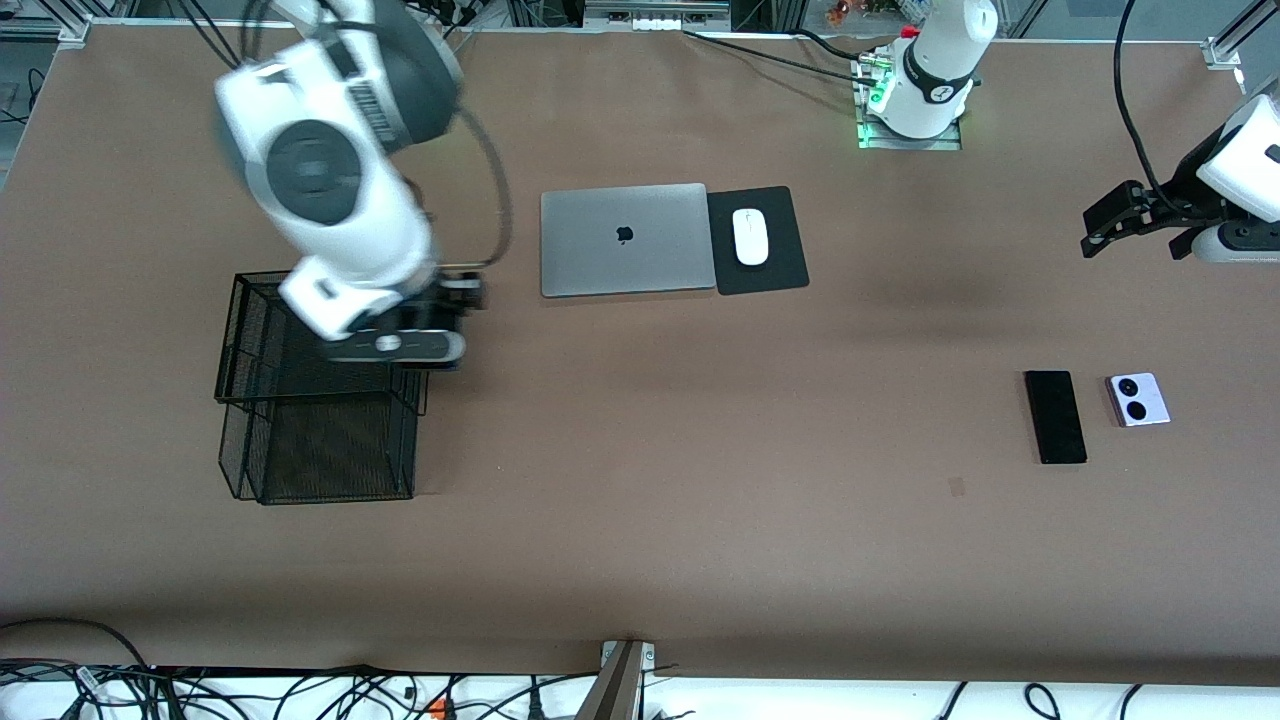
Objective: Place phones with both arms
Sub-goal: 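Carry the flip phone with the right gripper over the mesh basket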
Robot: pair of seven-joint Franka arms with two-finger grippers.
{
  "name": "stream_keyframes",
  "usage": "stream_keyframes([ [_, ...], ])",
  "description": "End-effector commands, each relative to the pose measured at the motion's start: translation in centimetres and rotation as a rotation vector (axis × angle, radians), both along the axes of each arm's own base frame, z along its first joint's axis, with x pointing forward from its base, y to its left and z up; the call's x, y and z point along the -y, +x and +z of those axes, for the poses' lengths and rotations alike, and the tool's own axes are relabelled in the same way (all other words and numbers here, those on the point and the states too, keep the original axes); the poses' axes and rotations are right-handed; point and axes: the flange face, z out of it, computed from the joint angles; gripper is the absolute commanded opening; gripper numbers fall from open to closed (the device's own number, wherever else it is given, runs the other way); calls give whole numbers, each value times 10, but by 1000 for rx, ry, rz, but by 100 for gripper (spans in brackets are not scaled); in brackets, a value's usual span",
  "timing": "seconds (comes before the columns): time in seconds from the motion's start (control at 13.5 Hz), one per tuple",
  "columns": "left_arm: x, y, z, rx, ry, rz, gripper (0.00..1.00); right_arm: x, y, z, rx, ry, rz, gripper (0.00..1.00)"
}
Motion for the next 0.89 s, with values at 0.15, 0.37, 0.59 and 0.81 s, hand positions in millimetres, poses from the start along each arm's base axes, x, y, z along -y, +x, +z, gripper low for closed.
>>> stream_keyframes([
  [0.15,2,3,5,-7,20,-24,100,113,-15,1,-6,23,33,0],
  [0.37,3,3,5,-7,20,-26,100,178,-31,-10,39,34,72,0],
  [0.59,3,2,6,-6,22,-28,100,238,-36,-34,49,60,74,0],
  [0.81,3,2,6,-6,20,-27,100,257,-36,-72,64,80,68,0],
])
